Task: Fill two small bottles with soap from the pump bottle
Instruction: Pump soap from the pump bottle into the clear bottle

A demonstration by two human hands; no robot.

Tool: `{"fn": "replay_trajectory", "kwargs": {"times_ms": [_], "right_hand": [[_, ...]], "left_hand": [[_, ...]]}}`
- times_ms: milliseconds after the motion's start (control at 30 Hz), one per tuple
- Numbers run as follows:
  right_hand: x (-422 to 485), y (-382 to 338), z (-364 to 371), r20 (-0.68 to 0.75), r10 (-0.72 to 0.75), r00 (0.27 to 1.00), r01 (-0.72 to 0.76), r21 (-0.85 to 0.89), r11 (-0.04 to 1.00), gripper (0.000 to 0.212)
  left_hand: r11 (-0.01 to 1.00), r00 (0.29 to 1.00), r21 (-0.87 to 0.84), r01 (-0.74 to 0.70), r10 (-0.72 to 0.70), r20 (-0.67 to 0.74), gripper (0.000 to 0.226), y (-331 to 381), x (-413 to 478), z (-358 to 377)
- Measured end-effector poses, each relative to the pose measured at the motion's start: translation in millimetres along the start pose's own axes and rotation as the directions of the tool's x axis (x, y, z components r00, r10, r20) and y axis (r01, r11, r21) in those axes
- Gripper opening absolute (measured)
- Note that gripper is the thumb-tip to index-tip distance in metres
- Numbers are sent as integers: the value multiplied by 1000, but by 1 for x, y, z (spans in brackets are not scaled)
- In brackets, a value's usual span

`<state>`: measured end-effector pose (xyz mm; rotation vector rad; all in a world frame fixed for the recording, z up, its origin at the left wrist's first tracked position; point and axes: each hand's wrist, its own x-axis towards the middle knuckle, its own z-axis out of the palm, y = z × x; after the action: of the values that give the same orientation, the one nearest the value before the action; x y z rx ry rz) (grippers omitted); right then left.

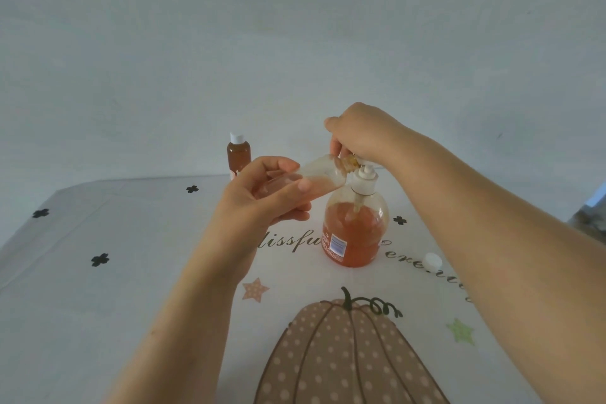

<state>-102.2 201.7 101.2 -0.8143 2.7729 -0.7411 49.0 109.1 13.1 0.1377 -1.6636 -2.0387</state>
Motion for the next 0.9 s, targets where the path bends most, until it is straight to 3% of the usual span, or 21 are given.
{"fn": "replay_trajectory", "kwargs": {"times_ms": [333, 900], "right_hand": [[6, 8, 11, 52, -4, 999, 5, -29, 1000, 43], [2, 2, 1, 17, -30, 999, 30, -25, 999, 44]], "left_hand": [[999, 999, 10, 39, -39, -35, 37, 1, 1, 1], [999, 999, -35, 42, -41, 8, 33, 1, -1, 1]]}}
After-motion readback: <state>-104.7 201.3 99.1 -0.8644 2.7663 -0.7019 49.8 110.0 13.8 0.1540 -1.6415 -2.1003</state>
